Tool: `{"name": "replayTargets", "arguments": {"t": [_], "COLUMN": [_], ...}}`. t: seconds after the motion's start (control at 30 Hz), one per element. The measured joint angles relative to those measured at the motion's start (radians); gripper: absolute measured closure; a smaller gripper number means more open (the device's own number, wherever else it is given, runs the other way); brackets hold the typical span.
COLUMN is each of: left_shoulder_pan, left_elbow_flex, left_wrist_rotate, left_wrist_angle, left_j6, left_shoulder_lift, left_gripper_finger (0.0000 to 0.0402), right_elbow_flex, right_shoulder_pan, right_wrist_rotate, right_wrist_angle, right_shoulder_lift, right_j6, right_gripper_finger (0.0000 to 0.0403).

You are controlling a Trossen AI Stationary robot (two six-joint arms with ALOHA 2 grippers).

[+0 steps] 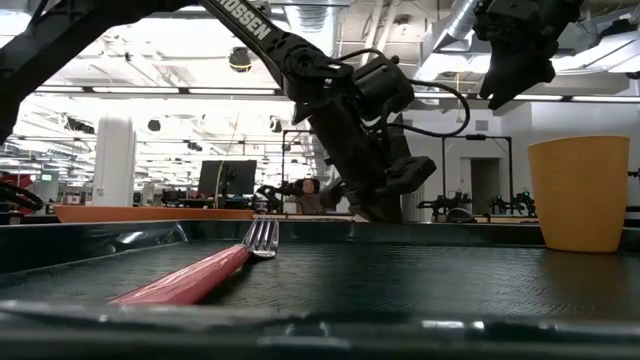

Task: Pick and place plate/cup/fork/spoon on tray
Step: Put the yellow spoon on the black tray to the left of the pink fork

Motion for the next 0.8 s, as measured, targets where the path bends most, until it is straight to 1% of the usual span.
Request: {"name": "replayTargets", "arguments": {"t": [0.1, 0.17, 0.4, 0.63, 0.7, 0.8], "left_shoulder_pan": [0.004, 0.009, 0.031, 0.041, 0.043, 0.045], "left_elbow_flex": [0.027, 0.050, 0.083, 0.085, 0.085, 0.085], "left_wrist_rotate": [-0.029, -0.042, -0.032, -0.021, -0.005, 0.059], "left_wrist_angle": [-0.022, -0.054, -0.149, -0.203, -0.203, -0.210], "left_j6": [-0.007, -0.020, -0.076, -0.108, -0.135, -0.220], "left_shoulder_lift": [0.001, 0.000, -0.013, -0.078, -0.098, -0.140], "left_gripper_finger": [0.0401, 0.0396, 0.0396, 0.0399, 0.0400, 0.0400], "right_elbow_flex": [0.000, 0.000, 0.000, 0.000, 0.000, 0.000], "right_shoulder_pan": [0.000, 0.000, 0.000, -0.019, -0.030, -0.042], "right_wrist_rotate": [0.002, 0.005, 0.008, 0.010, 0.012, 0.011], "right_wrist_angle": [0.000, 0.000, -0.001, -0.005, -0.005, -0.007], "right_shoulder_lift": [0.000, 0.000, -0.027, -0.092, -0.108, -0.135], "right_j6": [-0.006, -0.006, -0.007, -0.008, -0.008, -0.007], "right_gripper_finger": [0.0159, 0.0159, 0.0159, 0.0159, 0.0159, 0.0159]}}
